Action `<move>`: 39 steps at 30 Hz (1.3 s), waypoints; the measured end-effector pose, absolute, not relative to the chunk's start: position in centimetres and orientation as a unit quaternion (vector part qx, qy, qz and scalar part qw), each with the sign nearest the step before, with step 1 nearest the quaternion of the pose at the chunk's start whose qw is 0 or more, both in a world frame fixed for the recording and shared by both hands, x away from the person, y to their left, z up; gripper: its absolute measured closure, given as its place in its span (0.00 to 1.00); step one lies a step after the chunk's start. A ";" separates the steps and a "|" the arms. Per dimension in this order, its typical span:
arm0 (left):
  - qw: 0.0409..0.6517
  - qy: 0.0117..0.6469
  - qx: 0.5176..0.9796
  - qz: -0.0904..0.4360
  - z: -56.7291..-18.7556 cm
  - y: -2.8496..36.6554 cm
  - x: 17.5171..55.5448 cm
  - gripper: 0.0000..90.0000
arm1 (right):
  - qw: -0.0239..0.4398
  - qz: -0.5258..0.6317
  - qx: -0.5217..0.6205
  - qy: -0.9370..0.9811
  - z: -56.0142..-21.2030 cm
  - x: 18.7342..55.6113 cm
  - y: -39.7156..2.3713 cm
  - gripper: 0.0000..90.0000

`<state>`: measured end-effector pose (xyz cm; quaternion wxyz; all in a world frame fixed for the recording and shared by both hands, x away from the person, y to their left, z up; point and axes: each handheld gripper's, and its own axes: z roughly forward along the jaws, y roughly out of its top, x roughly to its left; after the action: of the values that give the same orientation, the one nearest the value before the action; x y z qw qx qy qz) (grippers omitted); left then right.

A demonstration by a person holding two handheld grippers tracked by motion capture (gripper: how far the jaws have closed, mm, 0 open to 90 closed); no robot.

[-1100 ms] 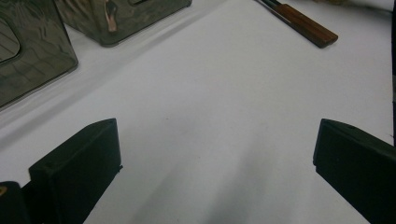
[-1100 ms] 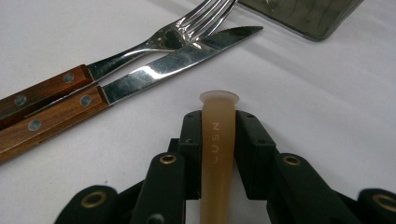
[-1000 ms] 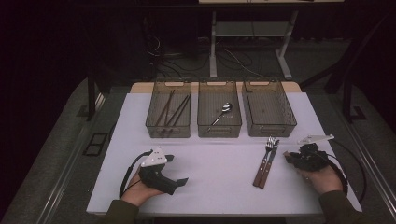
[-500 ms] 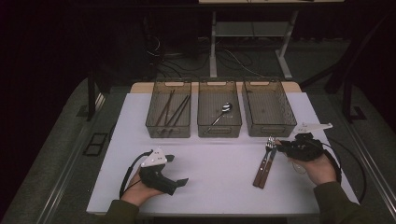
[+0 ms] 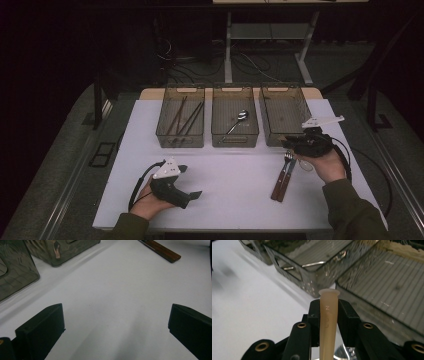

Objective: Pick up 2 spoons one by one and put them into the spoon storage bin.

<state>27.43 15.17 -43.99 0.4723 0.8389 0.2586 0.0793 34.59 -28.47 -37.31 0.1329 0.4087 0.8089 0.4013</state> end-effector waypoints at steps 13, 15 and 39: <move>0.470 0.254 0.841 0.081 -44.1 15.1 27.5 0.00 | 0.130 0.407 0.406 0.808 -34.9 39.2 -25.2 0.81; 0.470 0.255 0.841 0.081 -44.1 15.1 27.5 0.00 | 0.126 0.409 0.406 0.807 -34.6 40.1 -24.5 0.81; 0.467 0.245 0.845 0.085 -44.0 15.0 27.5 0.01 | 0.100 0.407 0.406 0.812 -35.1 47.9 -17.0 0.81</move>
<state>27.51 14.96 -43.99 0.4671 0.8453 0.2453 0.0848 47.94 -17.00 -35.10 0.1005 0.4055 0.8121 0.4074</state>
